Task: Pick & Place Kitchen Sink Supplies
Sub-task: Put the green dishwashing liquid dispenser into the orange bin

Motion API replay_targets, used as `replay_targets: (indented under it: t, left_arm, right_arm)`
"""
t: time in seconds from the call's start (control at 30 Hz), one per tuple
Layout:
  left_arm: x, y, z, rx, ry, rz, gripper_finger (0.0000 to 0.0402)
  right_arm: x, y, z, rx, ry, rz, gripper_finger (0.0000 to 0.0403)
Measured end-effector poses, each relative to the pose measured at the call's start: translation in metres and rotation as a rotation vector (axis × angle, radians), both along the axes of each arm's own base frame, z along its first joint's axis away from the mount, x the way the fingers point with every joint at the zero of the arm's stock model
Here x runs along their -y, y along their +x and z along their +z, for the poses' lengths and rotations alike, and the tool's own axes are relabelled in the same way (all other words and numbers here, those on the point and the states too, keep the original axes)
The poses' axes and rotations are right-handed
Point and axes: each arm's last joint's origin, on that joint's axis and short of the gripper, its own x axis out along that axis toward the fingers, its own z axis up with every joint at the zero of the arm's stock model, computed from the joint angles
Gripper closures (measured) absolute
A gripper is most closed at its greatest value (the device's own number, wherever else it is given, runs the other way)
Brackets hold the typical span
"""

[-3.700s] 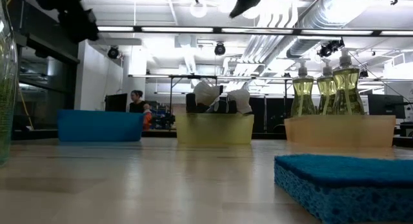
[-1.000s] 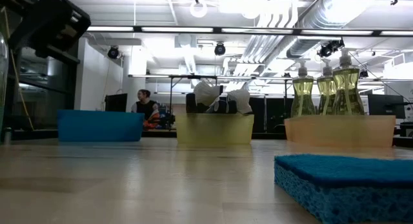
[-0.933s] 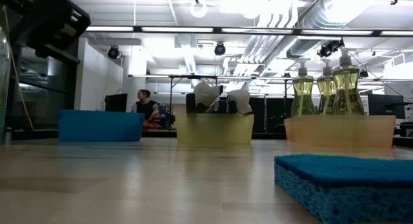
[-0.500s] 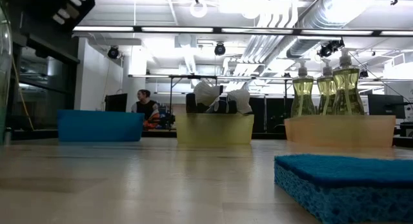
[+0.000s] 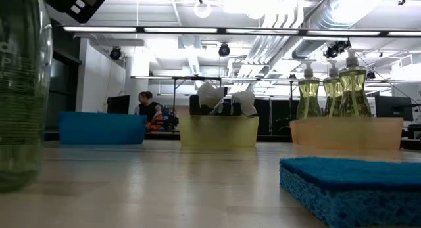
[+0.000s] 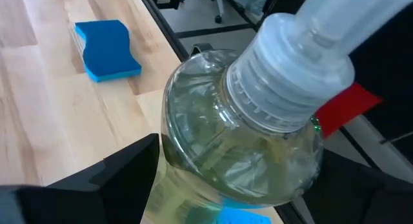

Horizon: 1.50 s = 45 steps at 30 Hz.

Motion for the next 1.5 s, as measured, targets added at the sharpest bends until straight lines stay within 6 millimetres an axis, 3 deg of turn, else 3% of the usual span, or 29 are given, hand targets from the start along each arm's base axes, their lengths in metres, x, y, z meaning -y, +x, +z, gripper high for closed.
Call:
replay_targets:
  t: [0.27,0.67,0.8,1.0,1.13,1.27,1.5]
  left_arm:
    - [0.001,0.005,-0.003,0.038,0.045,0.030,0.0071]
    - [0.014,0.029,-0.021,0.158,0.064,0.090,0.0073]
    - [0.013,0.029,-0.021,0.163,0.079,0.122,0.0107]
    - [0.012,0.030,-0.021,0.172,0.098,0.157,0.0198]
    - [0.011,0.031,-0.020,0.188,0.110,0.213,0.0206]
    - [0.010,0.037,-0.010,0.235,0.142,0.318,0.0206]
    - [-0.009,0.061,0.028,0.385,0.211,0.511,0.0206]
  right_arm:
    - [0.000,-0.004,-0.002,-0.050,0.004,-0.001,0.0136]
    - [0.000,-0.005,-0.003,-0.058,-0.001,-0.005,0.0136]
    - [0.000,-0.005,-0.003,-0.058,-0.006,-0.007,0.0136]
    - [0.002,-0.005,-0.003,-0.070,0.002,-0.114,0.0136]
    - [-0.003,-0.008,-0.004,-0.106,0.035,-0.171,0.0136]
    - [-0.020,-0.008,-0.004,-0.084,-0.008,-0.170,0.0136]
    - [-0.046,-0.005,0.001,0.046,-0.106,-0.188,0.0136]
